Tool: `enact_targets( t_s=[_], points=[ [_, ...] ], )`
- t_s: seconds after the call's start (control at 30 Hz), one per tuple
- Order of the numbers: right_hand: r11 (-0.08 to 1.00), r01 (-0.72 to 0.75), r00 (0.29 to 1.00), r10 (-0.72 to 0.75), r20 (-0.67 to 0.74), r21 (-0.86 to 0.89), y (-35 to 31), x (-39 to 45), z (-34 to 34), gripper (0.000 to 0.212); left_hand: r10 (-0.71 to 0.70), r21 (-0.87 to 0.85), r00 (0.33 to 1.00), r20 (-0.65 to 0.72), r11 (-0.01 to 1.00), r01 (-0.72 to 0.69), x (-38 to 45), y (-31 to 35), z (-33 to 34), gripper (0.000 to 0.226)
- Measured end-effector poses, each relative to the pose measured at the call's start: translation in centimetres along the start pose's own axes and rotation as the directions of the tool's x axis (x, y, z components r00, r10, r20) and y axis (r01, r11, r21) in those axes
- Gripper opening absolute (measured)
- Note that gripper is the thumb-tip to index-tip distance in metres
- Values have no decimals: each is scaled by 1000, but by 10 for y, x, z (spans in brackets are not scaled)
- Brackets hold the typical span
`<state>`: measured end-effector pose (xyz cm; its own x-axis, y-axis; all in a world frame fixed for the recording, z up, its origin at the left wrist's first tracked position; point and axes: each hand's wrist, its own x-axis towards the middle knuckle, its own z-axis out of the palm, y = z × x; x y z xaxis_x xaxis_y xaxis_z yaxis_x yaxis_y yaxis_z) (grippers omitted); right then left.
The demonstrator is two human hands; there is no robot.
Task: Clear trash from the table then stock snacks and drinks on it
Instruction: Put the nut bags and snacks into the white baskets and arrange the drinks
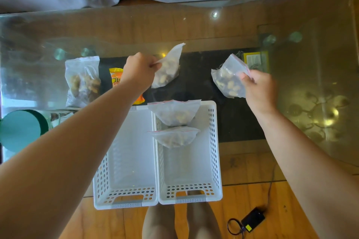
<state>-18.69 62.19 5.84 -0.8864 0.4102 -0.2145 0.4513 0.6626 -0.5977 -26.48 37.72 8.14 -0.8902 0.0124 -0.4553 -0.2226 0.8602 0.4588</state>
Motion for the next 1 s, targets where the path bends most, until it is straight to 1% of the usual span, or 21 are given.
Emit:
enact_targets(
  t_s=[0.07,0.1,0.13,0.23,0.3,0.37,0.43,0.53,0.63,0.73,0.83,0.9,1.0],
  points=[
    [999,26,1000,-26,-17,41,-1,-10,-9,51,58,19,997,-46,998,-57,-14,7,-10,34],
    [997,45,999,-43,-30,63,-2,-16,-14,51,103,29,992,-70,994,-101,-24,10,-17,39],
    [995,65,997,-61,-50,82,-4,-23,-20,51,153,34,982,-107,988,-151,-35,12,-23,39],
    [977,155,983,-138,-120,146,-12,-46,-41,49,313,32,919,-238,949,-315,-76,17,-44,22],
    [966,199,974,-177,-140,163,-19,-66,-53,44,393,43,873,-290,916,-398,-108,24,-57,24],
    [960,206,974,-183,-131,190,-24,-88,-64,33,410,24,856,-316,905,-424,-137,32,-65,27],
    [959,201,976,-179,-121,201,-26,-110,-73,25,398,-12,858,-325,905,-425,-162,40,-69,27],
    [953,188,982,-181,-52,236,-27,-144,-85,31,407,-91,881,-241,894,-438,-195,47,-70,28],
    [950,209,975,-220,26,232,-24,-171,-96,39,413,-110,901,-132,897,-428,-225,42,-61,29],
    [953,242,961,-261,89,183,-22,-190,-102,34,370,-111,927,-58,921,-374,-249,30,-47,33],
    [962,196,954,-232,191,192,-18,-202,-97,34,318,-95,948,32,945,-314,-267,14,-30,34],
    [972,169,947,-206,246,161,-16,-206,-89,37,288,-82,953,98,956,-280,-276,3,-17,34],
    [968,234,921,-252,298,95,-15,-207,-73,32,223,-96,958,178,973,-208,-283,-10,3,37]
  ],
)
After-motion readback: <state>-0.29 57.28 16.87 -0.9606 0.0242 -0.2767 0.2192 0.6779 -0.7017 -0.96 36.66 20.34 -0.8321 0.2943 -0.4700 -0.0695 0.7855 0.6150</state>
